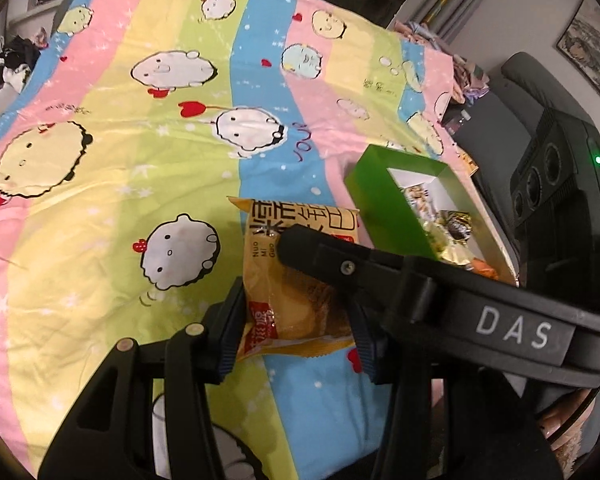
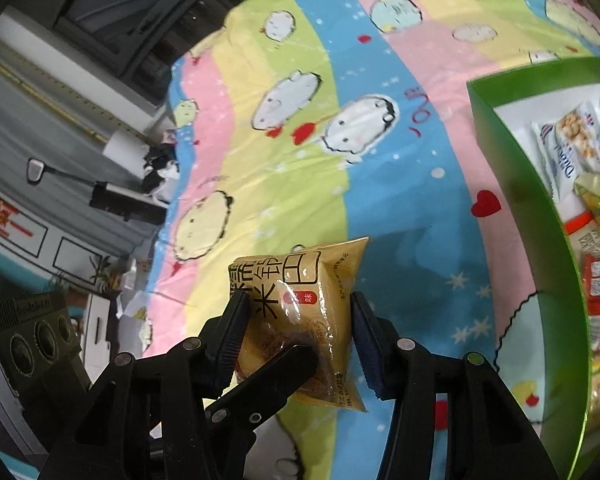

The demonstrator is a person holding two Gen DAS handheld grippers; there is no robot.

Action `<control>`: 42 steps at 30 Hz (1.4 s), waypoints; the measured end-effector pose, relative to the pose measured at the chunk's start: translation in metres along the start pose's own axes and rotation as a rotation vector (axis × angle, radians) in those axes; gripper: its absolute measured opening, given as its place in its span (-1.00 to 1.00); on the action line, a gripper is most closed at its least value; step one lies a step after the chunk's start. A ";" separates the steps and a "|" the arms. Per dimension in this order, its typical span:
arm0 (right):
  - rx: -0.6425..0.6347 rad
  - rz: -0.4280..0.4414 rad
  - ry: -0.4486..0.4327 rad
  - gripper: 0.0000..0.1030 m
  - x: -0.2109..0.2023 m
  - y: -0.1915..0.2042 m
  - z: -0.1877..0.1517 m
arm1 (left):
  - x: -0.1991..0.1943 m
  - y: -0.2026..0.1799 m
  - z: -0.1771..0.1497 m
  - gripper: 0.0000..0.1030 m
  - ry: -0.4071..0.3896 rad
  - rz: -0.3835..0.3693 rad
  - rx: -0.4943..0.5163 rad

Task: Organize snacks
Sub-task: 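Carry the yellow packet over the green box and lower it inside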

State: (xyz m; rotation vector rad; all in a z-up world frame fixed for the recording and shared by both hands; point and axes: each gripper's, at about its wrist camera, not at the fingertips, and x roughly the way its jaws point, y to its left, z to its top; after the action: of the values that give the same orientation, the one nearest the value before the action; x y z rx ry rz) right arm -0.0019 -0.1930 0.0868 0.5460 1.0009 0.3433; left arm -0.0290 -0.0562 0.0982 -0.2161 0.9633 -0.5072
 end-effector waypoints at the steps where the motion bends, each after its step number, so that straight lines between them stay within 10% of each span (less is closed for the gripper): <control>1: -0.006 0.001 -0.006 0.03 -0.004 0.003 -0.001 | -0.005 -0.002 -0.001 -0.07 -0.003 0.000 -0.002; 42: -0.105 0.076 -0.245 0.03 -0.119 0.027 -0.036 | -0.086 -0.089 -0.020 -0.06 -0.189 0.021 0.188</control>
State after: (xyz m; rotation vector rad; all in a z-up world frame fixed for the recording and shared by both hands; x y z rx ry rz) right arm -0.0934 -0.2215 0.1703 0.5179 0.7230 0.3839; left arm -0.1139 -0.0885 0.1848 -0.0829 0.7285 -0.5445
